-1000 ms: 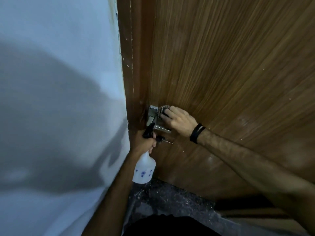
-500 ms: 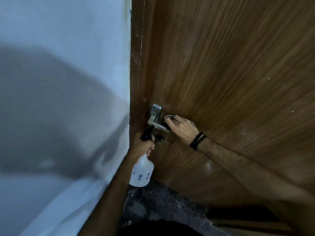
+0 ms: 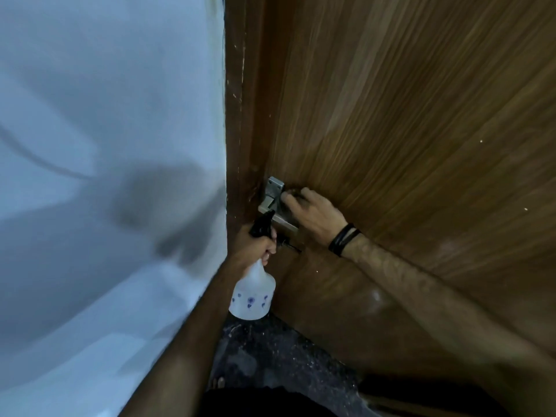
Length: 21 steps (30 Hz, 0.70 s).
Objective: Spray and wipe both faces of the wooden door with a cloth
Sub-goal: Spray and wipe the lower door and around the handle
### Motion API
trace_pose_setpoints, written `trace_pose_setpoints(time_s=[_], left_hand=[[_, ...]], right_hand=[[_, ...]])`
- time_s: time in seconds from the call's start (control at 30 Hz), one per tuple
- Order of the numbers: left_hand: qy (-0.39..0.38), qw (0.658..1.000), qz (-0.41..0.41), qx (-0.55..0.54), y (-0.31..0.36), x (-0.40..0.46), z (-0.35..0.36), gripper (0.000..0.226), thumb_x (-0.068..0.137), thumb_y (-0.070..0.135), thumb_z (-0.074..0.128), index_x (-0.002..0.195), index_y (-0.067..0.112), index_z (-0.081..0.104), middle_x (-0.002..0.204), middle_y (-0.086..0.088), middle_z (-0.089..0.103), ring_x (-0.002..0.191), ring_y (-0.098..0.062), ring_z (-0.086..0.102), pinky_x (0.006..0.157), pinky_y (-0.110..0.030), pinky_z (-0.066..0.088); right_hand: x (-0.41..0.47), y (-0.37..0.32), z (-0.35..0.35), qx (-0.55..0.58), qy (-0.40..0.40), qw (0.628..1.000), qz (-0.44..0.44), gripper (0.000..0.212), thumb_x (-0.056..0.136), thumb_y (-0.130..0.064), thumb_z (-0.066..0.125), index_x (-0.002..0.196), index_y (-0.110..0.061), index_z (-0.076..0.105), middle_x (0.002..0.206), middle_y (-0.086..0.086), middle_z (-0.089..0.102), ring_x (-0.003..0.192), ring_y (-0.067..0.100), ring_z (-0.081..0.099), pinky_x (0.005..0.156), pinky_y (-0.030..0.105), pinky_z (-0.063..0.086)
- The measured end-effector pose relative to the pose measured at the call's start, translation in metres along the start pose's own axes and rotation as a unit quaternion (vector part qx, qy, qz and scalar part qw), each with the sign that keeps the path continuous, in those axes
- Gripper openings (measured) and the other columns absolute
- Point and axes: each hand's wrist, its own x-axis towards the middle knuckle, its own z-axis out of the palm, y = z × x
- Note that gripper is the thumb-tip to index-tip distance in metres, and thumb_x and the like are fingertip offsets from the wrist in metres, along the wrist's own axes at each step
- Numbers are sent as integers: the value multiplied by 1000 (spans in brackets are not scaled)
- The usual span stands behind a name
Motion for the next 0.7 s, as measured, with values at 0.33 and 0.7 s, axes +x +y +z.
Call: trace_pose_setpoints(time_s=[0.33,0.7], left_hand=[[53,998,-6,-28,-8,3,-5,28,83,-12,56,86,14,65,72,-8,58,47,-13,44,50,-27,41],[52,998,27,-25,8,2,-9,26,80,-13,55,85,11,64,70,-10,58,50,-16,47,51,-28,42]], right_hand=[[24,-10,1,141,45,980,136,39,83,-3,45,116,-6,64,93,10,70,93,26,57,86,31,47],[40,-5,2,185,-44,980,57,48,84,1,56,130,-13,56,112,7,65,106,25,48,89,35,48]])
